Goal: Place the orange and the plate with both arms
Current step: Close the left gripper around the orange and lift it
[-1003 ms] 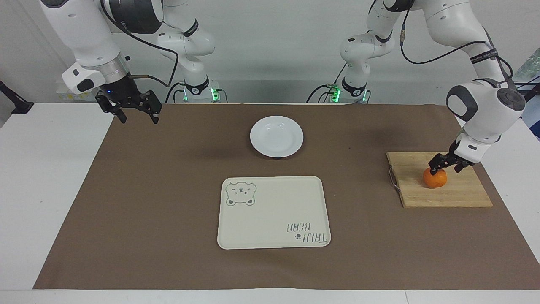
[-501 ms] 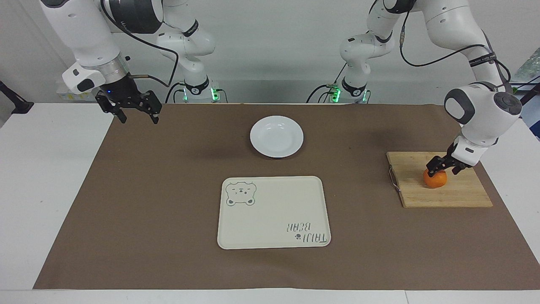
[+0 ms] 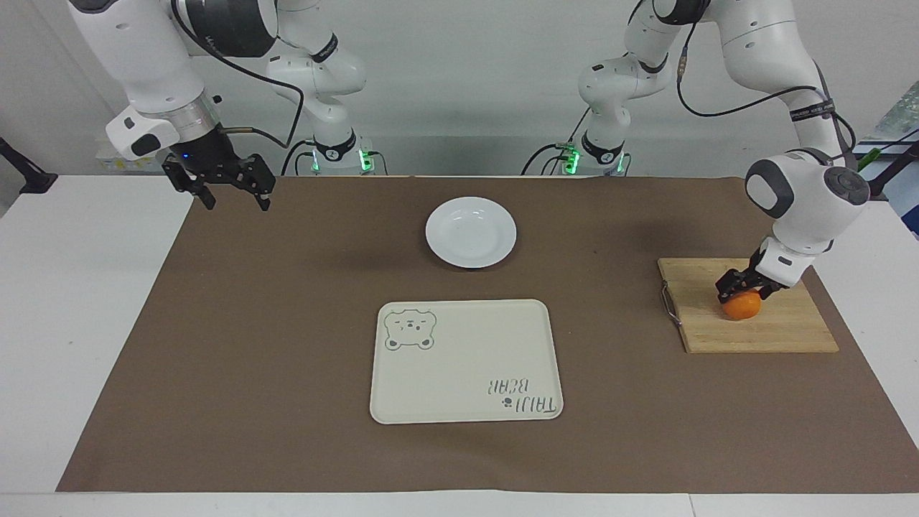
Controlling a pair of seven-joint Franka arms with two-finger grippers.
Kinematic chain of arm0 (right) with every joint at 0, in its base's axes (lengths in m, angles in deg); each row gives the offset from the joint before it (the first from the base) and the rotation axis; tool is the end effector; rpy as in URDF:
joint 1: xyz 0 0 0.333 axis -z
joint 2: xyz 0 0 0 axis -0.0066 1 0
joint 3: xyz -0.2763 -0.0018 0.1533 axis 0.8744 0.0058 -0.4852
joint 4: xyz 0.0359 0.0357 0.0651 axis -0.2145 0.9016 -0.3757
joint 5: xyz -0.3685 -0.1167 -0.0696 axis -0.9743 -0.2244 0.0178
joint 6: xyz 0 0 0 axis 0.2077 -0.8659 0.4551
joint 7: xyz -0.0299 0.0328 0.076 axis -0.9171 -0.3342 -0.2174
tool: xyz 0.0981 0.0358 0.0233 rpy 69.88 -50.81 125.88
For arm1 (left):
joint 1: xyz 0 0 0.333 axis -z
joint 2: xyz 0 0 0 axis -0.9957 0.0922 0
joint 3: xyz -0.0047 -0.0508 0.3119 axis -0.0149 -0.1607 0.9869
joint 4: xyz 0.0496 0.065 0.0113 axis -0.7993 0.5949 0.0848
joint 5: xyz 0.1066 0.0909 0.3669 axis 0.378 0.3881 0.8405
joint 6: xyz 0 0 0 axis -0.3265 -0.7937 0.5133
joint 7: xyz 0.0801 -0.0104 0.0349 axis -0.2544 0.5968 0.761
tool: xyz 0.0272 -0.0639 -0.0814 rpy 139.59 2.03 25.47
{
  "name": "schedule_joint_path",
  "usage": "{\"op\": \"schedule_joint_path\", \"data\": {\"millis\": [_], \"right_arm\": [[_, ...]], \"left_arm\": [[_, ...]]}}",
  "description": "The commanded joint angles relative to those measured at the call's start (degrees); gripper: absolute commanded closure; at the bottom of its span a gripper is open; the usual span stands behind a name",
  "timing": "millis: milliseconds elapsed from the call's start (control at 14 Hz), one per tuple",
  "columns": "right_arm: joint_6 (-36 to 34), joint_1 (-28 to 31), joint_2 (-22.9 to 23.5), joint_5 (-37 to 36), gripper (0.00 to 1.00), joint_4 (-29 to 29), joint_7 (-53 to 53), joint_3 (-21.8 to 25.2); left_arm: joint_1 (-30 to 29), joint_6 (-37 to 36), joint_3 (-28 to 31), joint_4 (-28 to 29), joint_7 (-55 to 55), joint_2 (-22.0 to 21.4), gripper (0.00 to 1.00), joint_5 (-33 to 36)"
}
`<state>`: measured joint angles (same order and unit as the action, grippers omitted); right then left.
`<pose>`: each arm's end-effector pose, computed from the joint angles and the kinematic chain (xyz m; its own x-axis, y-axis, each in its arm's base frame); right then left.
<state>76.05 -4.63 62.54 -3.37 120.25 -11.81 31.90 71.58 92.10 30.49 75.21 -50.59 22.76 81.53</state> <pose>0.5648 -0.0103 0.6131 0.9980 -0.0635 -0.0011 -0.0636 -0.9977 -0.0256 0.5830 0.1238 0.3395 0.9990 0.0247 0.0360 0.0253 -0.9995 -0.0173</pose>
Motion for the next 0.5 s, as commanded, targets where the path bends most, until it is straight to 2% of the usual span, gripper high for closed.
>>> {"op": "schedule_joint_path", "data": {"millis": [0, 358, 430], "right_arm": [[-0.89, 0.35, 0.27, -0.84, 0.0, -0.92, -1.18, -0.38], [-0.89, 0.35, 0.27, -0.84, 0.0, -0.92, -1.18, -0.38], [-0.89, 0.35, 0.27, -0.84, 0.0, -0.92, -1.18, -0.38]], "left_arm": [[0.3, 2.82, 0.33, 1.19, 0.09, -0.29, 0.0, 0.75], [0.3, 4.5, 0.25, 1.19, 0.0, -0.12, 0.0, 0.75], [0.3, 4.5, 0.33, 1.19, -0.18, -0.12, 0.05, 0.75]]}}
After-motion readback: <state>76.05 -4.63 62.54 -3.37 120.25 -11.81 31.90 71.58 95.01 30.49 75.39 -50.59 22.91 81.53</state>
